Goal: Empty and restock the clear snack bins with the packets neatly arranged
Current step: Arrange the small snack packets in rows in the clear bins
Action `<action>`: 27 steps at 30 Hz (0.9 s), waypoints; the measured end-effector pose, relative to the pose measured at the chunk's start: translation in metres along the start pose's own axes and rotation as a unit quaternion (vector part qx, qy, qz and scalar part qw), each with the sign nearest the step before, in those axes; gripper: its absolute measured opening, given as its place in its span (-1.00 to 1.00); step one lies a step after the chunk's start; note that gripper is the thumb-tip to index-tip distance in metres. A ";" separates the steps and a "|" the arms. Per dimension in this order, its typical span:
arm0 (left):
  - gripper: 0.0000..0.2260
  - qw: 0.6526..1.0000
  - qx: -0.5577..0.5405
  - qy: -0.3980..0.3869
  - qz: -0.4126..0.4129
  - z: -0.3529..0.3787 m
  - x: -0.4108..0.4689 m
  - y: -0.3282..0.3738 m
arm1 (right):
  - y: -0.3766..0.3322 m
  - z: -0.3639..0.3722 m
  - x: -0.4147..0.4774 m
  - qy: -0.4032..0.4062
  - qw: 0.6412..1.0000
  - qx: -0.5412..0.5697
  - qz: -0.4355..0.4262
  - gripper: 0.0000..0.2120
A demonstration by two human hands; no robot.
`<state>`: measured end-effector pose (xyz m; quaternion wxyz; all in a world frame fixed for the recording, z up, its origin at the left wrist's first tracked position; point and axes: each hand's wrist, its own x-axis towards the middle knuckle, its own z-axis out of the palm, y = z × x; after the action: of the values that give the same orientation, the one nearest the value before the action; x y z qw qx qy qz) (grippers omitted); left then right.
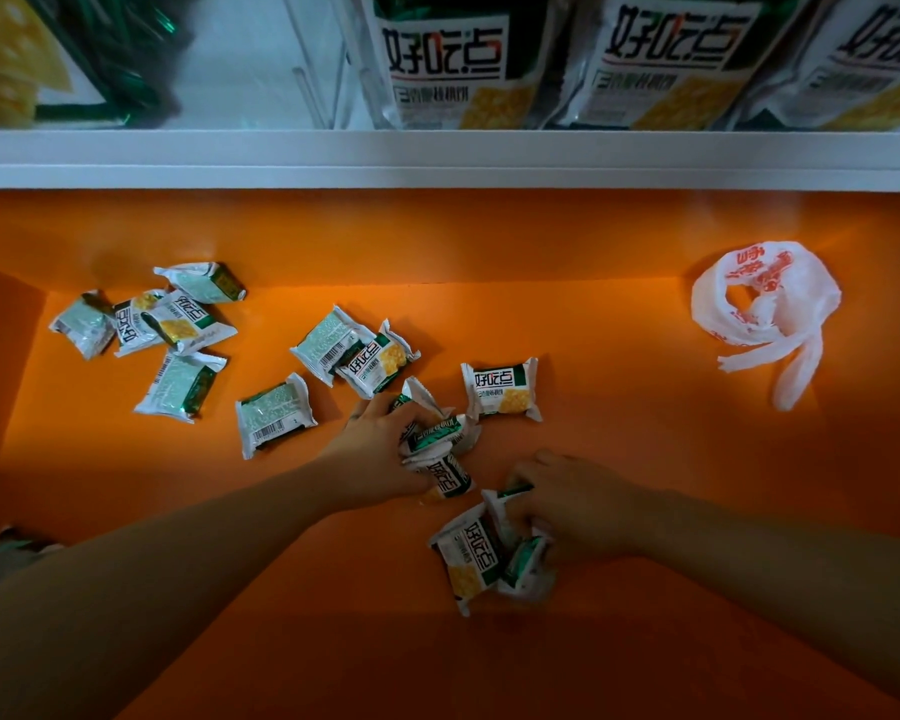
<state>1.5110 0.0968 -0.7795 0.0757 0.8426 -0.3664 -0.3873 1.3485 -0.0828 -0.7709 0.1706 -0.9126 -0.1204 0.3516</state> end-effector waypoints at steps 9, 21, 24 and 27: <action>-0.22 0.994 0.084 0.030 0.065 -0.018 -0.003 -0.004 | 0.042 -0.048 0.005 0.126 0.979 0.142 0.067 -0.71; -0.44 0.994 0.072 -0.079 -0.001 -0.049 0.028 -0.015 | 0.044 -0.068 0.046 0.077 0.959 0.258 0.087 -0.74; -0.44 0.992 0.091 -0.090 -0.006 -0.053 0.026 -0.010 | 0.043 -0.063 0.046 0.087 0.956 0.267 0.084 -0.74; -0.43 0.991 0.110 -0.082 0.008 -0.050 0.023 -0.008 | 0.039 -0.059 0.045 0.091 0.956 0.266 0.085 -0.71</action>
<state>1.5610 0.0791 -0.7626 -0.0444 0.8084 -0.4179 -0.4121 1.4257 -0.1166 -0.7726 0.3867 -0.8693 0.0711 0.2996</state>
